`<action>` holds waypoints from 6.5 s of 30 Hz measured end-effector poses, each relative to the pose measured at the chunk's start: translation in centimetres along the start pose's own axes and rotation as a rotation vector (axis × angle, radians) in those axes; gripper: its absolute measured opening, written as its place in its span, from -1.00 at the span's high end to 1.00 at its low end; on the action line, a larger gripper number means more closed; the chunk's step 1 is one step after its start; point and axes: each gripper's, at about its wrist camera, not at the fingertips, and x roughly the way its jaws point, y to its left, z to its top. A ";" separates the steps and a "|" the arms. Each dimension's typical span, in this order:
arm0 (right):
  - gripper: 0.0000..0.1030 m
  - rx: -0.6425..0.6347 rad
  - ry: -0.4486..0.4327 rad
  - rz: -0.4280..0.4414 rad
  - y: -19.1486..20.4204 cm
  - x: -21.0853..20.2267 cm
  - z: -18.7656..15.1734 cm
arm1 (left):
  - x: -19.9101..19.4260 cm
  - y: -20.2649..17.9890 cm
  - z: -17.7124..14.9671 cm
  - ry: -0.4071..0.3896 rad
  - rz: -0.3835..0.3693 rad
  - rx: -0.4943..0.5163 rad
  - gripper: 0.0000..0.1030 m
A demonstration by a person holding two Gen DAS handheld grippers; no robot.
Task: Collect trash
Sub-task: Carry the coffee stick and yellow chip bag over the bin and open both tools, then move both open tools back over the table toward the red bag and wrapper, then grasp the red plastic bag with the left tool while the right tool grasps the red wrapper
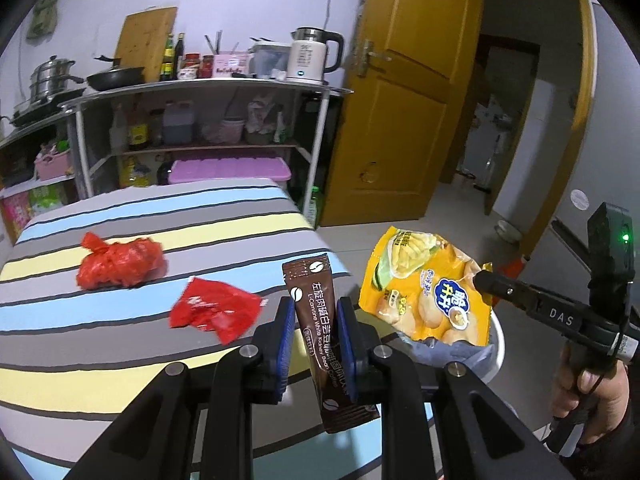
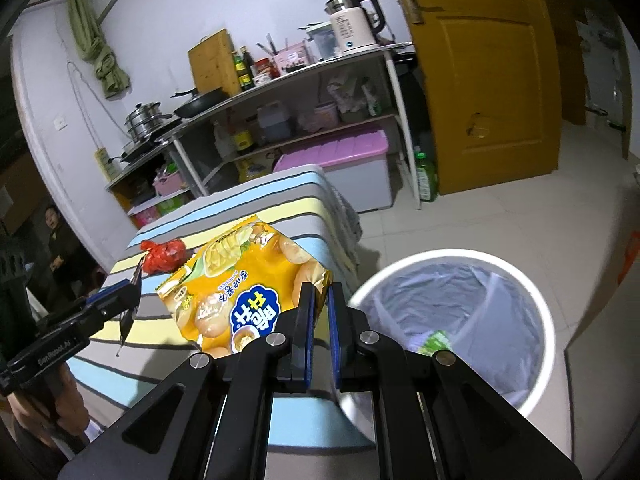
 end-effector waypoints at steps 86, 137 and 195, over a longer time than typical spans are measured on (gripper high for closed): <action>0.31 -0.039 -0.001 -0.074 -2.2 -3.6 -2.1 | 3.5 -6.0 -1.1 0.015 -0.167 0.051 0.48; 0.18 -0.303 0.135 0.166 11.9 5.8 -2.6 | -3.8 9.4 -3.1 -0.035 0.158 -0.088 0.48; 0.42 -0.586 0.327 0.160 18.0 19.6 -2.6 | 8.4 21.4 1.3 0.163 0.097 0.200 -0.11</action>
